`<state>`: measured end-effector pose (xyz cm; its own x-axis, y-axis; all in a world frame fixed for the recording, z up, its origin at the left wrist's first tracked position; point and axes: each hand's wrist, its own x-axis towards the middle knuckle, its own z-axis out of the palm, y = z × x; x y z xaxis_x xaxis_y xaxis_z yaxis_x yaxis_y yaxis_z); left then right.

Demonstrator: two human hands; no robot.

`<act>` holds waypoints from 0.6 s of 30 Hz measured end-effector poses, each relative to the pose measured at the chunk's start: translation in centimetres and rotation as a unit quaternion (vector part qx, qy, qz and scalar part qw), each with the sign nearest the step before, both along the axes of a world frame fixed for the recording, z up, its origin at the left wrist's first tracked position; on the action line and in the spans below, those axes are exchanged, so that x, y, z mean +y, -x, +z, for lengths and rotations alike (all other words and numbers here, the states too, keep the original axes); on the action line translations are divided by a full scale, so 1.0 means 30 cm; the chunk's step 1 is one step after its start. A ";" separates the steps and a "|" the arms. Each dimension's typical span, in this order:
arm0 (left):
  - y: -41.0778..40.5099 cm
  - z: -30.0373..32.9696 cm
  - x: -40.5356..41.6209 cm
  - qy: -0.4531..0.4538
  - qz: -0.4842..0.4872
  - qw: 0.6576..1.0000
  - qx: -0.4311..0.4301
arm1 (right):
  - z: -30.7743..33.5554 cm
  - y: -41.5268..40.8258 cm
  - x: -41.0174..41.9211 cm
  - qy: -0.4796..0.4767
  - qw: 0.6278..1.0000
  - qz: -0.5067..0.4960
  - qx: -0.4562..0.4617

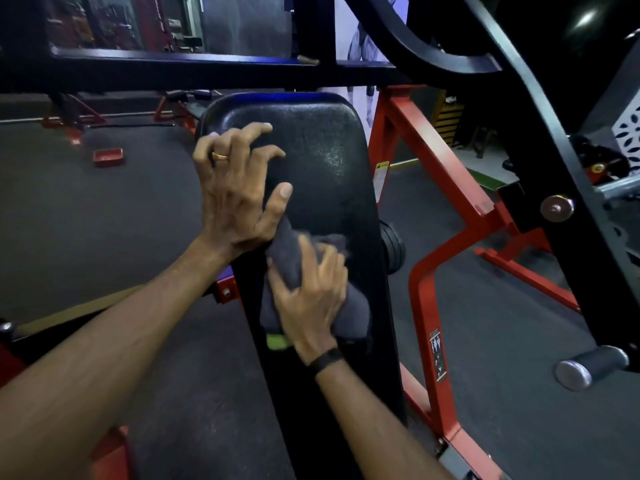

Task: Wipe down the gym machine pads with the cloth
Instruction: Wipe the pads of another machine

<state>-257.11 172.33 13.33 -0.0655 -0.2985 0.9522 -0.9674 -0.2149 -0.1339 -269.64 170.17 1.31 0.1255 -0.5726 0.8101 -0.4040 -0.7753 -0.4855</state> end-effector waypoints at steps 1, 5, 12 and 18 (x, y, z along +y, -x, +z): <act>-0.005 0.003 0.004 0.001 0.000 1.000 -0.005 | -0.060 0.038 0.022 0.010 1.000 0.017 0.008; -0.008 0.003 0.007 -0.009 0.000 1.000 -0.030 | -0.253 0.217 -0.032 -0.089 0.996 0.003 0.022; -0.008 -0.007 -0.004 -0.027 0.006 0.999 -0.042 | 0.010 0.148 -0.390 -0.304 0.935 -0.141 -0.111; -0.003 -0.006 -0.005 -0.020 -0.007 0.999 -0.030 | 0.095 0.023 -0.136 -0.172 0.977 -0.061 -0.111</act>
